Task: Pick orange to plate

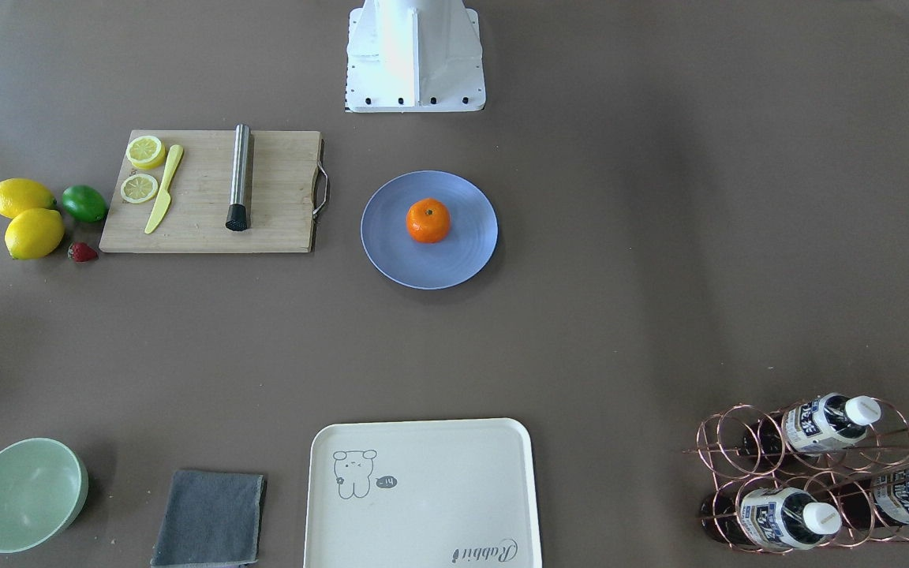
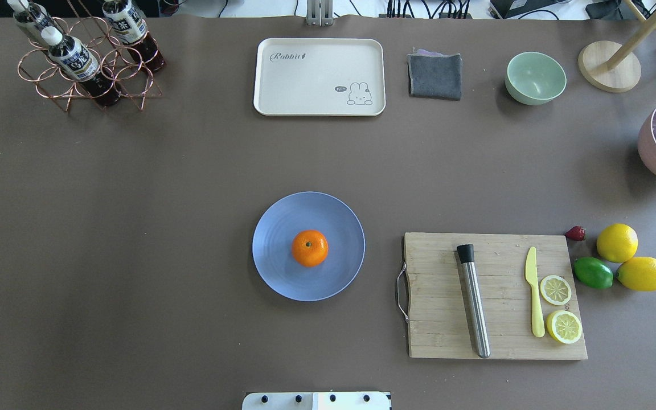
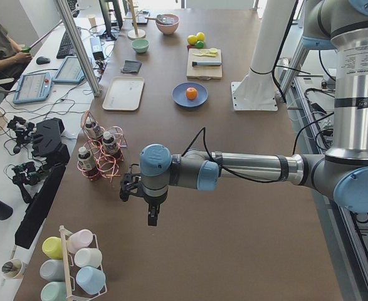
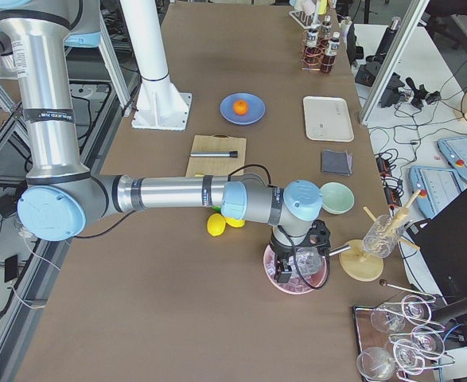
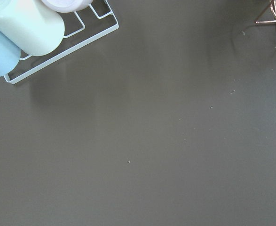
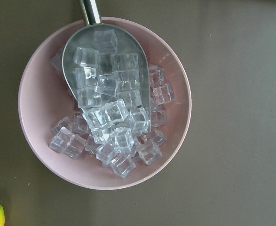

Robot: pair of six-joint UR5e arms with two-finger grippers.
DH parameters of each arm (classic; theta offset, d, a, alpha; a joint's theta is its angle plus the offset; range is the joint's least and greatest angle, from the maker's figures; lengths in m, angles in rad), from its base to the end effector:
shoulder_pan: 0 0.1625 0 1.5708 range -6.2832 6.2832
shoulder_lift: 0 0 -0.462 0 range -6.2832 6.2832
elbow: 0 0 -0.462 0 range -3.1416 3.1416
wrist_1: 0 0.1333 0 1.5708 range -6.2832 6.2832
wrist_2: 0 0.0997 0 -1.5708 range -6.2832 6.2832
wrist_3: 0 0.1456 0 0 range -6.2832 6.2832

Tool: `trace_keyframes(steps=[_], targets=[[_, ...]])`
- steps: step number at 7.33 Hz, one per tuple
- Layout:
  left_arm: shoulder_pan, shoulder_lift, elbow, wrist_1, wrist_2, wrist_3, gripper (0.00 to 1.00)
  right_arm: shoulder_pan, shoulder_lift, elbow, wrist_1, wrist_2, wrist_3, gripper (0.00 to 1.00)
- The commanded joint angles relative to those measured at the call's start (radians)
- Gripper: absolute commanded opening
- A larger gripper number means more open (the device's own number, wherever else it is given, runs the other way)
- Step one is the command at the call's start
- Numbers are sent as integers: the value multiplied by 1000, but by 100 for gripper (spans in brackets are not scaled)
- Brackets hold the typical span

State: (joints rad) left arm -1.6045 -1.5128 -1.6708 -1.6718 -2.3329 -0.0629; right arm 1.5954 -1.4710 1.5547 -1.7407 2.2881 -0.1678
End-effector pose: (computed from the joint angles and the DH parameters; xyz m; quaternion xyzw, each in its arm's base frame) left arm -0.0512 -0.5471 0.6944 0.0609 0.3719 -0.0182 0.9261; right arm 0.0522 -0.5952 0.7015 -0.0065 -0.3529 -0.0518 0.9342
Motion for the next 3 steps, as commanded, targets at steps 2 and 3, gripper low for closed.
trace_keyframes(steps=[2,3], targets=[[1,-1,0,0,1,-1,97,0,-2,-1,1,1,1,100],[1,-1,-1,0,1,-2,97,0,0,-1,1,1,2,100]])
